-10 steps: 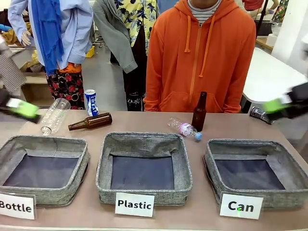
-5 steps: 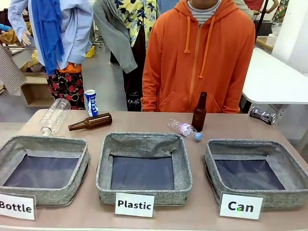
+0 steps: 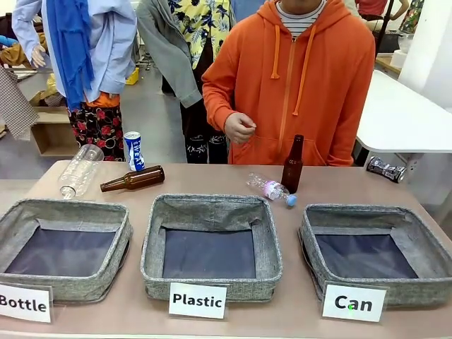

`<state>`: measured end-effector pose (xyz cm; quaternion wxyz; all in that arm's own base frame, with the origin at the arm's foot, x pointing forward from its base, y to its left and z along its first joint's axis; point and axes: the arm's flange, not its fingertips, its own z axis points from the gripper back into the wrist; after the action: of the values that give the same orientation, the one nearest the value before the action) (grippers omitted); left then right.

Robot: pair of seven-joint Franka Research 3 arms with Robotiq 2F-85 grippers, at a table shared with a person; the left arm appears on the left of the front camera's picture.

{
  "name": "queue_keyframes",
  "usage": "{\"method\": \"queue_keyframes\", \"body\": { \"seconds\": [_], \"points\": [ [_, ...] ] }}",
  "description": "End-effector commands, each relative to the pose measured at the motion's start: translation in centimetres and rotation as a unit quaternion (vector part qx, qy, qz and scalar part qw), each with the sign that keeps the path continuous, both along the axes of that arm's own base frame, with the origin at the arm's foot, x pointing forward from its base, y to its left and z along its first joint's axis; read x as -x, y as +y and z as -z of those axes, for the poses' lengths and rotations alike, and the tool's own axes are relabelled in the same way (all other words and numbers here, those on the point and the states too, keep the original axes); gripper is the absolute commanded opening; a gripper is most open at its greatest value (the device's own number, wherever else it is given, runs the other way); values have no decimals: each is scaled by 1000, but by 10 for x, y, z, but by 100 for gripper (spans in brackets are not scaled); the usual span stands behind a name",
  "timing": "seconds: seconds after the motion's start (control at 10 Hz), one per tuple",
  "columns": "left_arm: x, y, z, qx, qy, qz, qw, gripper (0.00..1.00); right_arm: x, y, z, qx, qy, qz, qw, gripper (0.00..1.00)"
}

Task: Sort the can waste into the basket.
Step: Pick up the can waste from the table and place it in the right Fabric basket.

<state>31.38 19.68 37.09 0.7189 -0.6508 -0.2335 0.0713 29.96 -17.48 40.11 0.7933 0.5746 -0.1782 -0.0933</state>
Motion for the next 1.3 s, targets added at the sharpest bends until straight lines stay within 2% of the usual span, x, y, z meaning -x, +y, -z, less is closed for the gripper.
{"method": "queue_keyframes", "body": {
  "seconds": [0.0, 0.3, 0.4, 0.5, 0.7, 0.9, 1.0, 1.1, 1.2],
  "points": [
    [3, 3, 2, 11, -7, 19, 1000, 100, 3, -2, -3, -1, -18, -7, 1000, 100],
    [2, -1, 2, 12, 4, 10, 1000, 100, 3, -2, -3, -1, -18, -7, 1000, 100],
    [-2, -7, -12, -40, -33, 12, 999, 100, 3, -2, -3, -1, -18, -7, 1000, 100],
    [-25, -16, -38, -113, -77, 45, 990, 100, 3, -2, -3, -1, -18, -7, 1000, 100],
    [-65, -56, -80, -211, -143, 110, 961, 100, 3, -2, -3, -1, -18, -7, 1000, 100],
    [-117, -105, -111, -281, -208, 180, 920, 100, 3, -2, -3, -1, -18, -7, 1000, 100],
    [-146, -120, -117, -317, -234, 195, 899, 100, 3, -2, -3, -1, -18, -7, 1000, 100],
    [-172, -128, -116, -357, -282, 183, 871, 100, 3, -2, -3, -1, -18, -7, 1000, 100],
    [-196, -133, -110, -366, -333, 157, 855, 100, 3, -2, -3, -1, -18, -7, 1000, 100]
  ]
}}
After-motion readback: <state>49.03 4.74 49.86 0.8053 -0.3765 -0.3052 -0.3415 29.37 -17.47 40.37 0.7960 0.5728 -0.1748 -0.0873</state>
